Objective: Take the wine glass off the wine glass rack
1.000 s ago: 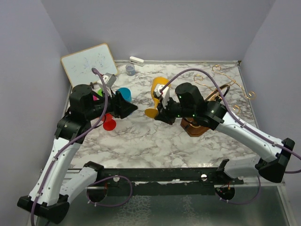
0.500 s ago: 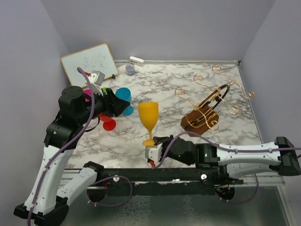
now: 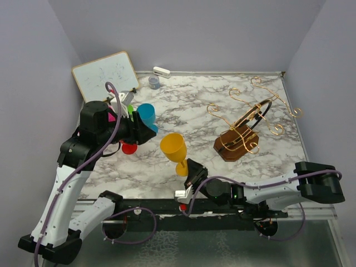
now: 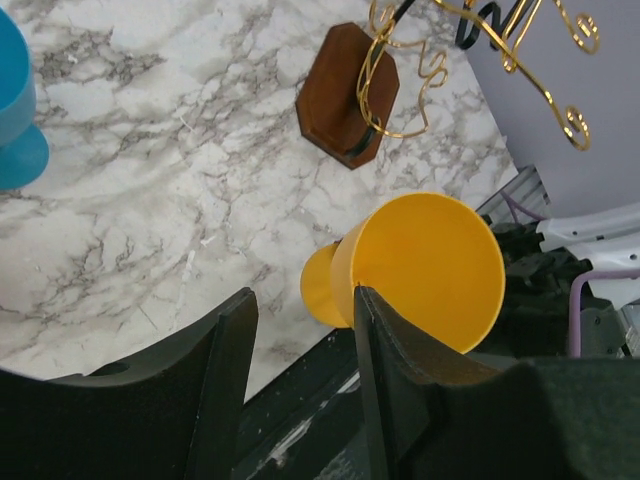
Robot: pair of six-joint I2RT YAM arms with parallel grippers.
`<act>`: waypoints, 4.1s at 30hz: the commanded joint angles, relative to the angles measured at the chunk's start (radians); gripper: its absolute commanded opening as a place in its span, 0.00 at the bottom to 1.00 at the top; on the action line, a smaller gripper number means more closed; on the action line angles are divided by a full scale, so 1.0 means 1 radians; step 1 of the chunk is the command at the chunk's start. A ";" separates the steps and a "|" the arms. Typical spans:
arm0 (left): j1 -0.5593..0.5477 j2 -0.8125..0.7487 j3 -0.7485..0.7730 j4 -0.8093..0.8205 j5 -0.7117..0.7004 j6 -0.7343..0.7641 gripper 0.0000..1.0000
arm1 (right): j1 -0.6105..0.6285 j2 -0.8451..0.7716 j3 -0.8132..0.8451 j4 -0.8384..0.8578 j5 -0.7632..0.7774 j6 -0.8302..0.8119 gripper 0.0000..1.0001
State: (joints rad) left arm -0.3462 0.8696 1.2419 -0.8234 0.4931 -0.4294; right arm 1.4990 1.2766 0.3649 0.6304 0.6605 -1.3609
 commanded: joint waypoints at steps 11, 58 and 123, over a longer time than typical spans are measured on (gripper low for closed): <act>-0.011 -0.045 -0.103 -0.066 0.065 0.056 0.44 | 0.039 0.168 0.006 0.275 0.033 -0.182 0.01; -0.019 0.093 -0.104 -0.013 -0.381 0.171 0.00 | 0.064 0.198 0.101 -0.225 0.043 0.272 0.59; -0.040 -0.370 -0.411 0.267 -1.015 0.042 0.39 | -1.022 -0.107 1.165 -1.185 -0.723 1.674 0.59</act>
State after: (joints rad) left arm -0.3820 0.4812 0.8375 -0.5762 -0.5568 -0.4049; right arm 0.4728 1.3087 1.6768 -0.5179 0.0834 0.1658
